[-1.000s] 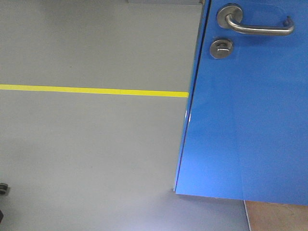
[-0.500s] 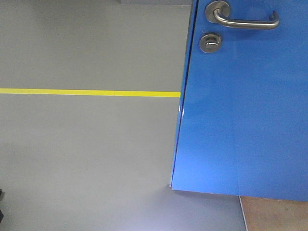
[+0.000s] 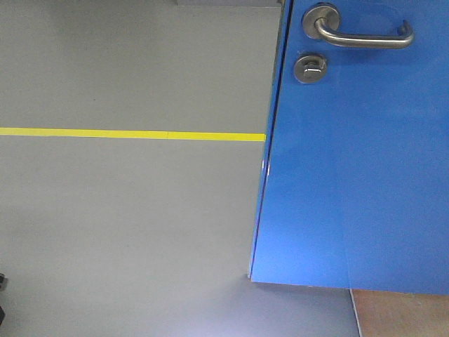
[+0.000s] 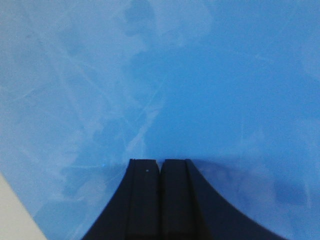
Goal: Move to blue door and open it
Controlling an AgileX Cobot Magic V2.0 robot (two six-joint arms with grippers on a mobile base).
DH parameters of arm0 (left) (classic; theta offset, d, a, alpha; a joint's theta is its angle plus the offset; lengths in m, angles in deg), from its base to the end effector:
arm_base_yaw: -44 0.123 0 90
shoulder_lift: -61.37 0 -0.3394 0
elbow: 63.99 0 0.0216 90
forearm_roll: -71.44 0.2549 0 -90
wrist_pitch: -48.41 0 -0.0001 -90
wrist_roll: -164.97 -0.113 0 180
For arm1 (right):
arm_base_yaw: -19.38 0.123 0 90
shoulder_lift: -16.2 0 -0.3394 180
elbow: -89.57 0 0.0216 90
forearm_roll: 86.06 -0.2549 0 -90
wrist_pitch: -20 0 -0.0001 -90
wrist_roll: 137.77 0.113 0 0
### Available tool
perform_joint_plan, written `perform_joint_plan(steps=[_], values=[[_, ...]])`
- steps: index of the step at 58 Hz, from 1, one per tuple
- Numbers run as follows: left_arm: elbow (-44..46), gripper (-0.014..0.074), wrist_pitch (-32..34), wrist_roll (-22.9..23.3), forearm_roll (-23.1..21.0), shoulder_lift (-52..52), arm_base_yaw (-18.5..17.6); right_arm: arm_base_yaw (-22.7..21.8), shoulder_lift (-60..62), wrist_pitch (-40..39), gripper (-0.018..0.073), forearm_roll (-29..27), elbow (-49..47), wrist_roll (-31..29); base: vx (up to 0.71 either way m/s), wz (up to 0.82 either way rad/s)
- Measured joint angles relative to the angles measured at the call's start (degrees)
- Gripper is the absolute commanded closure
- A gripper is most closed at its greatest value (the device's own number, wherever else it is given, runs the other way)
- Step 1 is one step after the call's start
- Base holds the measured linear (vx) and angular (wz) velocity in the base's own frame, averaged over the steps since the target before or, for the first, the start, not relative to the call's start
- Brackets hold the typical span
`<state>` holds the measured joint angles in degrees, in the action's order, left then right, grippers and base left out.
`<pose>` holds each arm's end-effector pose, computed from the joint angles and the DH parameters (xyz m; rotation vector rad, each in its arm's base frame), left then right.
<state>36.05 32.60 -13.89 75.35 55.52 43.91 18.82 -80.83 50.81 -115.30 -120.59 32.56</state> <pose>0.0257 0.0021 0.1750 0.0285 1.7730 0.0484 0.3768 0.0246 0.5714 0.0454 1.6601 0.4132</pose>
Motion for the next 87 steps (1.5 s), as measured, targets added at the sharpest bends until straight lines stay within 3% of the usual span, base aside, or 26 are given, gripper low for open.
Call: perform_joint_plan(steps=[30, 43, 50, 63, 71, 79, 87], values=[[0.0, 0.0524, 0.0, 0.0, 0.0, 0.0, 0.0, 0.0, 0.4, 0.2, 0.0547, 0.0, 0.0, 0.0, 0.00, 0.00], [0.0, 0.0524, 0.0, 0.0, 0.0, 0.0, 0.0, 0.8, 9.9, 0.8, 0.0547, 2.2, 4.2, -1.4, 0.00, 0.00], [0.0, 0.0524, 0.0, 0.0, 0.0, 0.0, 0.0, 1.3, 22.8, -3.4, 0.0547, 4.8, 16.0, -5.9, 0.00, 0.00], [0.0, 0.0524, 0.0, 0.0, 0.0, 0.0, 0.0, 1.3, 47.0, -16.1, 0.0547, 6.9, 52.6, -14.2, 0.00, 0.00], [0.0, 0.0524, 0.0, 0.0, 0.0, 0.0, 0.0, 1.3, 62.2, -19.8, 0.0547, 6.9, 71.4, -15.6, 0.00, 0.00], [0.0, 0.0524, 0.0, 0.0, 0.0, 0.0, 0.0, 1.3, 74.8, -20.8, 0.0547, 5.2, 83.2, -15.2, 0.00, 0.00], [0.0, 0.0524, 0.0, 0.0, 0.0, 0.0, 0.0, 1.3, 81.6, -19.4, 0.0547, 3.3, 88.3, -14.8, 0.00, 0.00]])
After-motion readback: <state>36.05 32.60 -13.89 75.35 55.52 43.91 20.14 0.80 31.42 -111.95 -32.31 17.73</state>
